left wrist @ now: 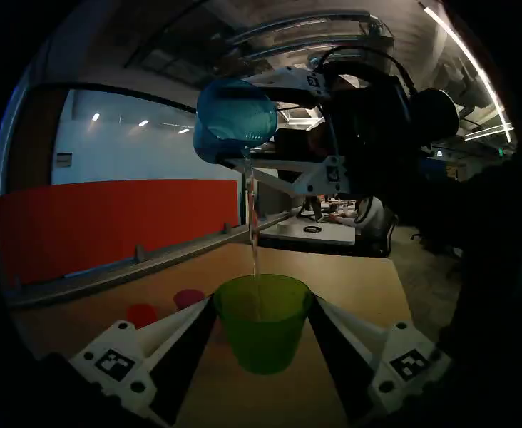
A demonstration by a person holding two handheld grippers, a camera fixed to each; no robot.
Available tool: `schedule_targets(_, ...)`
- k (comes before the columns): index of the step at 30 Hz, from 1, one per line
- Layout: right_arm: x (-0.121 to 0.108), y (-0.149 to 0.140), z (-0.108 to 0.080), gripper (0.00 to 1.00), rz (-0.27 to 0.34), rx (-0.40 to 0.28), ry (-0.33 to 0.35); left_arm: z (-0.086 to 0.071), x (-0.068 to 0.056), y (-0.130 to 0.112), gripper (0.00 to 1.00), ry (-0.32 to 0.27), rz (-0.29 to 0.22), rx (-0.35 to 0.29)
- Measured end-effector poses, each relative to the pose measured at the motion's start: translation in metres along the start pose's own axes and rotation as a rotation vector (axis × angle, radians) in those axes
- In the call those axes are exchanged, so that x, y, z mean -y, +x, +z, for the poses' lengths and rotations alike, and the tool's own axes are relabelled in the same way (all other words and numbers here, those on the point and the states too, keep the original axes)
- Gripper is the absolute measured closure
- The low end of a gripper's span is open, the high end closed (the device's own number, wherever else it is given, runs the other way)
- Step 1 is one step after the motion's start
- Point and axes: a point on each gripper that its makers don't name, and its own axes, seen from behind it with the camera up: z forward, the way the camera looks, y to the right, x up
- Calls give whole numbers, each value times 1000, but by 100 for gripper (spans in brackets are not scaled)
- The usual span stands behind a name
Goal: Pour water
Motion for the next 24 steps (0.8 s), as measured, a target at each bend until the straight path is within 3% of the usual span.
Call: schedule_targets(24, -13, 2, 3, 12, -75, -1, -25, -1, 2, 4, 11, 10, -1, -17)
